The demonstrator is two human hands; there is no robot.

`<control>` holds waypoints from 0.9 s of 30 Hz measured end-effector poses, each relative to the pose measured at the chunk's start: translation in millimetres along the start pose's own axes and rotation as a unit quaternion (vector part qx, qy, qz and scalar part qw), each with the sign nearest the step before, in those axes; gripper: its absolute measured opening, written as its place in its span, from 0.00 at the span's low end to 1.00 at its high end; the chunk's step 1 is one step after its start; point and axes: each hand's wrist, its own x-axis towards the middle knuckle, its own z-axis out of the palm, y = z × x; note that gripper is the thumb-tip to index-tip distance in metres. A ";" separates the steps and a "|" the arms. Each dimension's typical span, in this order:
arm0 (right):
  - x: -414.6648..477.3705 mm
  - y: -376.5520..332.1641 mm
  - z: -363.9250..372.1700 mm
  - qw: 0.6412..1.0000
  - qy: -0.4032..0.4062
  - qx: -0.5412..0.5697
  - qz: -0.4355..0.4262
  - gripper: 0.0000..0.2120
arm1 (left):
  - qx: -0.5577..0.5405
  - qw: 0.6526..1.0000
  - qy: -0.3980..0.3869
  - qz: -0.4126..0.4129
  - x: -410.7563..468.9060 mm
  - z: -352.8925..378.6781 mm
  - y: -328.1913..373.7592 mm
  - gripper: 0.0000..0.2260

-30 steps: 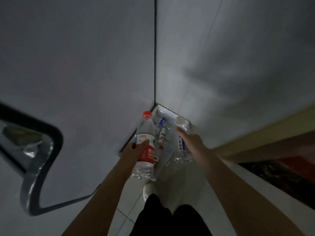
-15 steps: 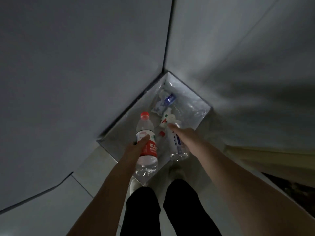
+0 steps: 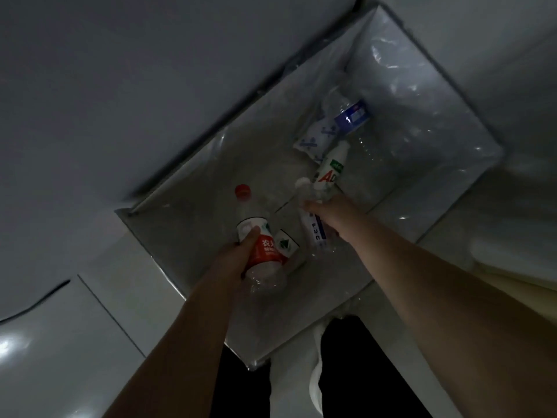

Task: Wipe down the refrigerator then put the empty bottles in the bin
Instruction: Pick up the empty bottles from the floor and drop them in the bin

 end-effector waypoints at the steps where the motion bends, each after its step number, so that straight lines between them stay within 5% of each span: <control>1: 8.7 2.3 3.5 1.000 -0.001 -0.004 0.001 0.17 | 0.021 1.000 0.004 0.000 11.8 0.9 -4.7 0.36; 10: 37.7 8.9 22.2 0.992 -0.019 -0.123 0.010 0.23 | 0.042 0.998 0.037 -0.007 40.4 8.6 -11.1 0.23; 16: 30.1 1.9 14.0 0.977 -0.010 -0.210 -0.011 0.22 | 0.098 0.993 0.063 0.006 26.4 2.2 8.2 0.26; 22: 2.2 0.0 4.6 0.991 0.011 -0.132 -0.035 0.20 | 0.187 0.972 0.108 0.090 -2.0 -11.6 33.7 0.25; 27: -37.5 -2.1 -7.3 0.998 0.031 0.012 -0.053 0.25 | 0.160 0.971 0.107 0.141 -45.6 -17.8 45.6 0.18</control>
